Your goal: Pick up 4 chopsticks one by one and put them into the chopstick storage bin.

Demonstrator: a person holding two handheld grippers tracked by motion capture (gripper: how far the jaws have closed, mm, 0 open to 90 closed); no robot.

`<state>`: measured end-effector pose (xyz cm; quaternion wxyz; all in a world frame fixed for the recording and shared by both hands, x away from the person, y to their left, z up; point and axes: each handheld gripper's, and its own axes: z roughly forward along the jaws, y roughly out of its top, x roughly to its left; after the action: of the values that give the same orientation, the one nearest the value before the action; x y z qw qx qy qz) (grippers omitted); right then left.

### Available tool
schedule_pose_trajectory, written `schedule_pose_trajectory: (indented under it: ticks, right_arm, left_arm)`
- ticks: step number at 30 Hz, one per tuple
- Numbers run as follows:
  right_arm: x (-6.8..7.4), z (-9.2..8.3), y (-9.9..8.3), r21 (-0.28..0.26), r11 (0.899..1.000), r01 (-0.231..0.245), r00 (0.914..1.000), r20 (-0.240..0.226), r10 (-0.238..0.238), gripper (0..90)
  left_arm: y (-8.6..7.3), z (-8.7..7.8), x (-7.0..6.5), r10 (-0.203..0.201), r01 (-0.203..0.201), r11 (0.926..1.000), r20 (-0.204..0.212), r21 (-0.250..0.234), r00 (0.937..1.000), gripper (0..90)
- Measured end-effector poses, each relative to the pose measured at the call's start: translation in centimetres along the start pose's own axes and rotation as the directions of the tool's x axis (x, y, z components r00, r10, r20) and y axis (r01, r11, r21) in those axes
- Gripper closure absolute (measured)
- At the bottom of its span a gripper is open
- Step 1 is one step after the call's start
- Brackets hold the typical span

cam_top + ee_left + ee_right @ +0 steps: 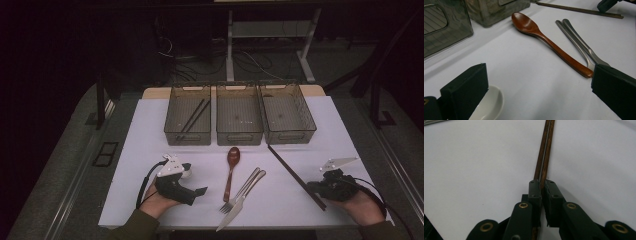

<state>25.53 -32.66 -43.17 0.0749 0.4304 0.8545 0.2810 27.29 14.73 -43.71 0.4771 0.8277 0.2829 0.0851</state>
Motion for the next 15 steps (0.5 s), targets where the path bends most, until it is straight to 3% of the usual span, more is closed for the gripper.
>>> schedule_pose_trajectory:
  ticks: [15]
  right_arm:
    - [-0.98, -0.27, -0.1, 0.004, 1.0, -0.004, 0.9996, 0.029, 0.004, 83.9]
  left_arm:
    - [0.0, 0.07, -0.05, -0.002, 0.002, 1.0, 0.0, -0.002, 1.0, 0.0]
